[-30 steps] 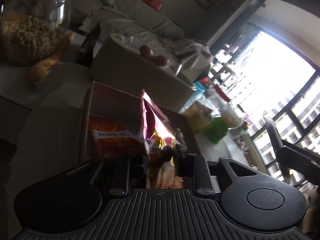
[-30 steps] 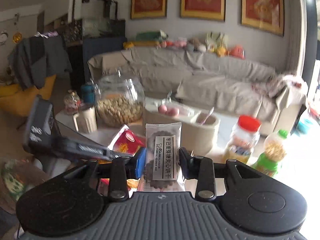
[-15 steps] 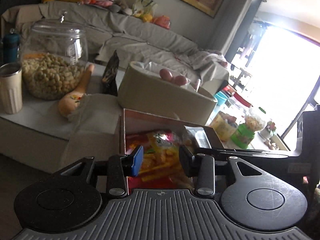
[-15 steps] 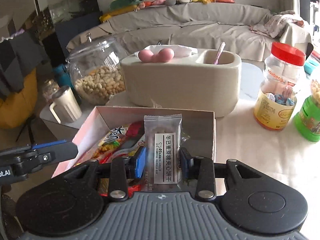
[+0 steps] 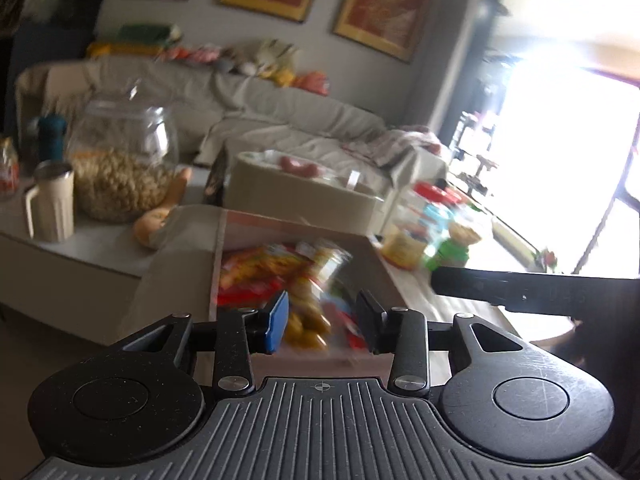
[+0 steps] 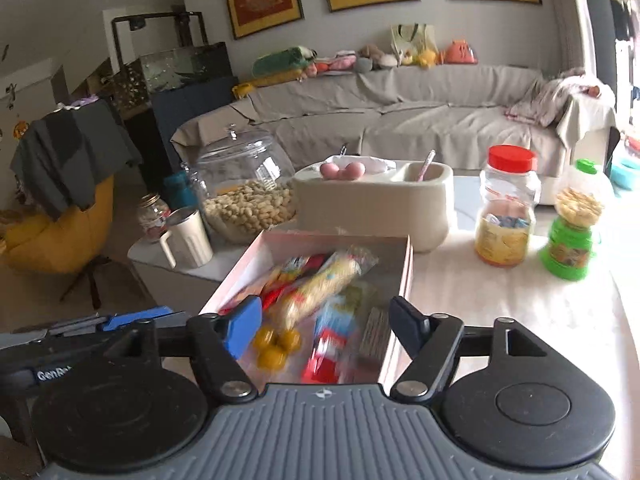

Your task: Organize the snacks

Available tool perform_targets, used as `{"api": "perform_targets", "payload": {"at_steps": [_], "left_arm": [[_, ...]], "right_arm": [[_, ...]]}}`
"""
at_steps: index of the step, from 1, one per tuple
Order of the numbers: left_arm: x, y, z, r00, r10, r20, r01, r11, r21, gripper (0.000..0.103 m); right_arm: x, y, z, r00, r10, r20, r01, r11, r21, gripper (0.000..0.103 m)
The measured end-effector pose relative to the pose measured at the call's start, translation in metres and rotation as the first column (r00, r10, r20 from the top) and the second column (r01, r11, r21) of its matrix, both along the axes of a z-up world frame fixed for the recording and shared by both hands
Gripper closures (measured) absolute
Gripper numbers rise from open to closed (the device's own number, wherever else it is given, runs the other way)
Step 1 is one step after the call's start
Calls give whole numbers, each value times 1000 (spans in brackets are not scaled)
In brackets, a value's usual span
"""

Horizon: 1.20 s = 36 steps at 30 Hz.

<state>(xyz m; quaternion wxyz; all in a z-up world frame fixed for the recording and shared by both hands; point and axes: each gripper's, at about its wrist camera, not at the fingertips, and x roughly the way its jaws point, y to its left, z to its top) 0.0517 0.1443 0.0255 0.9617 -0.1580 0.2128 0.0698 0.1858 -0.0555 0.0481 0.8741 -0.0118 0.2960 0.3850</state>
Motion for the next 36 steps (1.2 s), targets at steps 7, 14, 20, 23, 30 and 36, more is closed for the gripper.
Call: {"api": "perform_targets", "payload": {"at_steps": [7, 14, 20, 23, 30, 36], "left_arm": [[-61, -72, -11, 999, 20, -46, -15, 996, 89, 85], [-83, -109, -16, 985, 40, -168, -22, 994, 108, 86], [-92, -122, -14, 988, 27, -151, -5, 990, 143, 86], [-96, -125, -14, 989, 32, -147, -10, 989, 148, 86], [-97, -122, -10, 990, 41, -138, -20, 989, 148, 87], [-99, -122, -8, 990, 40, -134, -20, 989, 146, 87]], "right_arm": [[-75, -53, -32, 996, -47, -70, 45, 998, -33, 27], [-117, -80, -49, 994, -97, -59, 94, 994, -47, 25], [-121, -82, -50, 994, -101, -51, 98, 994, -56, 24], [-124, -81, -50, 995, -90, -45, 87, 994, -60, 24], [-126, -82, -49, 995, -90, -35, 88, 994, -59, 24], [-127, -82, -48, 995, -90, -33, 88, 994, -58, 24]]}}
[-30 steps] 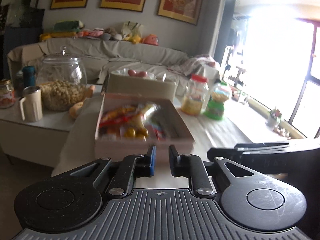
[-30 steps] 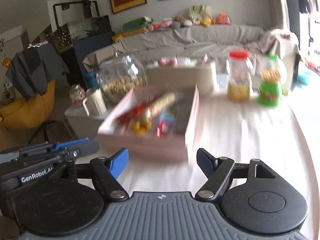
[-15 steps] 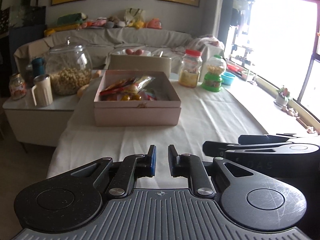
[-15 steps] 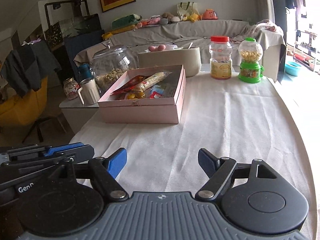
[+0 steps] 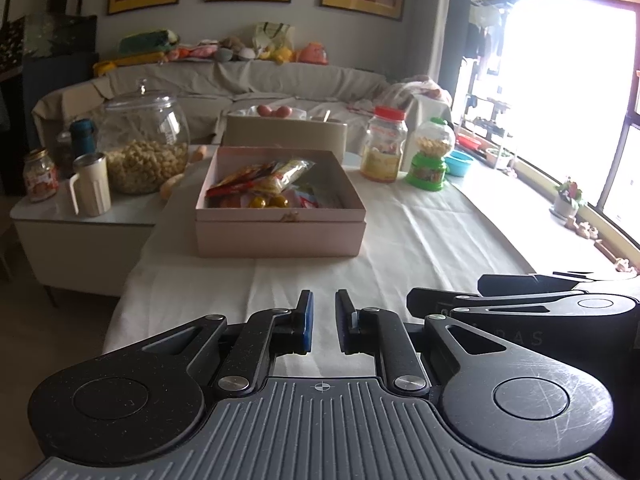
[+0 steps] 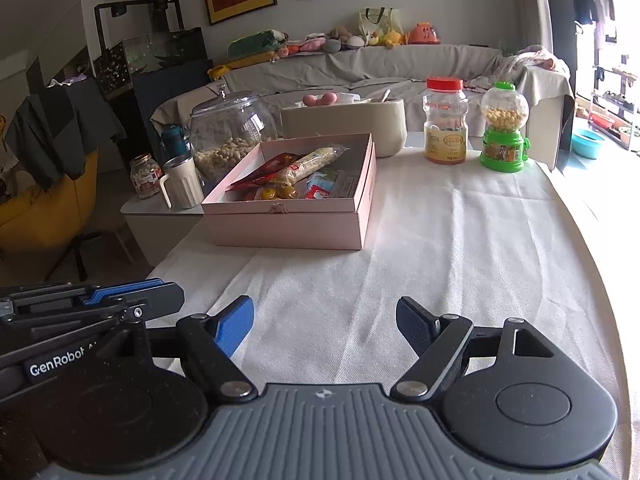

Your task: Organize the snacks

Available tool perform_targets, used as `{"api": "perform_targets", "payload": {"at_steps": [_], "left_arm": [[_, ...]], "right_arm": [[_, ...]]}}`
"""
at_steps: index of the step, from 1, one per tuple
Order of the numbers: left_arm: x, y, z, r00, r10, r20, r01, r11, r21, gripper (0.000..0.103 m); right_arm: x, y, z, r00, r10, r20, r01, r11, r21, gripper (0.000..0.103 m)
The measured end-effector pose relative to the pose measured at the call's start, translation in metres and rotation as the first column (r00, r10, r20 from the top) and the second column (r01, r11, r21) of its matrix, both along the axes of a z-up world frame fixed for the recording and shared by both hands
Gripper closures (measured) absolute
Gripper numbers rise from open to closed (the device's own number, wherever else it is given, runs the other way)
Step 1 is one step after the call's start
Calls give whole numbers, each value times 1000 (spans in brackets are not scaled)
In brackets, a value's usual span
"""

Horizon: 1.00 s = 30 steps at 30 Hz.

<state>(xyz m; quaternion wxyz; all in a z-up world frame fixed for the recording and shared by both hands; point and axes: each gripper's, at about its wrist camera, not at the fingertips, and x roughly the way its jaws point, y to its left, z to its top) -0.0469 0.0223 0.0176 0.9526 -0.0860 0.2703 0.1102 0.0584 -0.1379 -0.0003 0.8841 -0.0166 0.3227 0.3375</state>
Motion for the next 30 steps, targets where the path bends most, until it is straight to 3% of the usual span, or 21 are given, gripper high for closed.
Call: {"api": "perform_targets", "payload": {"at_steps": [30], "left_arm": [[-1, -3, 1, 1000, -20, 8, 20, 1000, -6, 88]], "right_arm": [[-4, -1, 2, 1000, 5, 10, -5, 1000, -4, 24]]}}
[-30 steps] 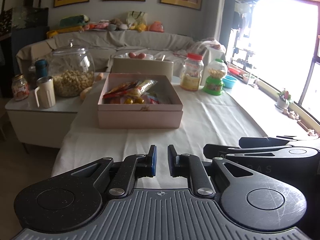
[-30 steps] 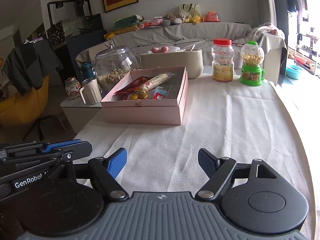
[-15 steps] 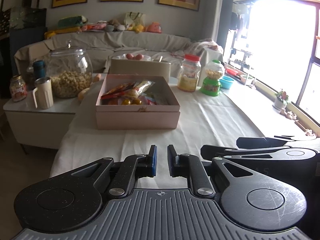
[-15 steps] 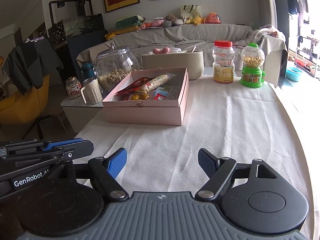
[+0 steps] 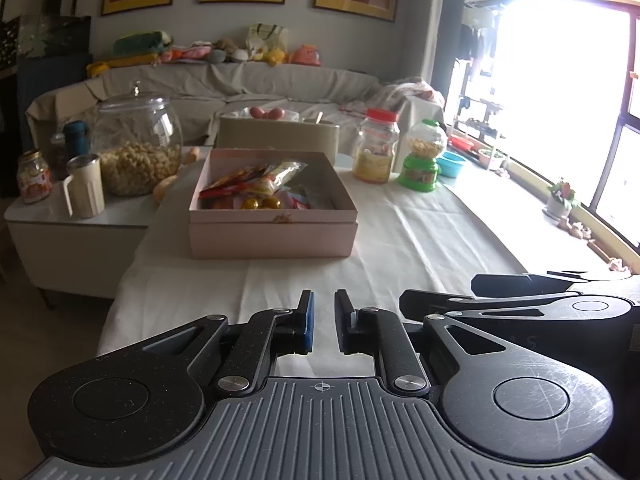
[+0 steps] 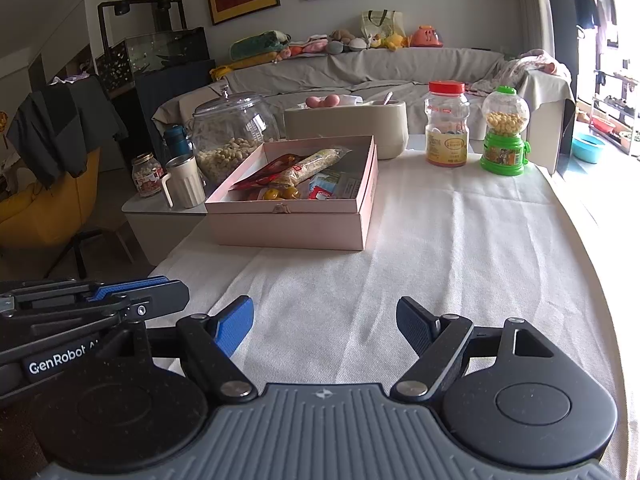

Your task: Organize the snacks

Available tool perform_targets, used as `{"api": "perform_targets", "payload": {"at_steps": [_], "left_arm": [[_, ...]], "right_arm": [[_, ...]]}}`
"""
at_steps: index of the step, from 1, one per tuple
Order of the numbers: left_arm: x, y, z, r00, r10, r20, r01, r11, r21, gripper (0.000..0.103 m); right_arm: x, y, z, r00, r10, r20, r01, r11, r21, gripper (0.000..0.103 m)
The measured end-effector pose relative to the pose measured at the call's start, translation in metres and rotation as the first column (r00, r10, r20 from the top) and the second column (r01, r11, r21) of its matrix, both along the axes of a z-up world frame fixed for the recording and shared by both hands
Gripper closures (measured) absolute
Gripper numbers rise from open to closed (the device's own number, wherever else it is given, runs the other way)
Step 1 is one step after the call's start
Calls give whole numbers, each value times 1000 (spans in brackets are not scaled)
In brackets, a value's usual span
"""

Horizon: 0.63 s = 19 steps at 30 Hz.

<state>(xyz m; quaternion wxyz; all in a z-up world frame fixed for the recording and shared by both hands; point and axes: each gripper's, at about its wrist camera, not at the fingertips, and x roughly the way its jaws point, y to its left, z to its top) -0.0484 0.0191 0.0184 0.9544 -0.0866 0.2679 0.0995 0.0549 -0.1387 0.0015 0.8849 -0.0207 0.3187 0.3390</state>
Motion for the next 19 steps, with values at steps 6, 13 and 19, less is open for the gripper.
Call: {"api": "perform_targets", "payload": {"at_steps": [6, 13, 19], "left_arm": [[0, 0, -1, 1000, -4, 5, 4, 1000, 6, 88], [0, 0, -1, 1000, -4, 8, 3, 1000, 14, 88], [0, 1, -2, 1000, -9, 15, 8, 1000, 20, 88]], "right_arm": [[0, 0, 0, 1000, -1, 1, 1, 1000, -1, 24], [0, -2, 2, 1000, -8, 2, 8, 1000, 3, 23], [1, -1, 2, 1000, -13, -4, 13, 1000, 8, 23]]}}
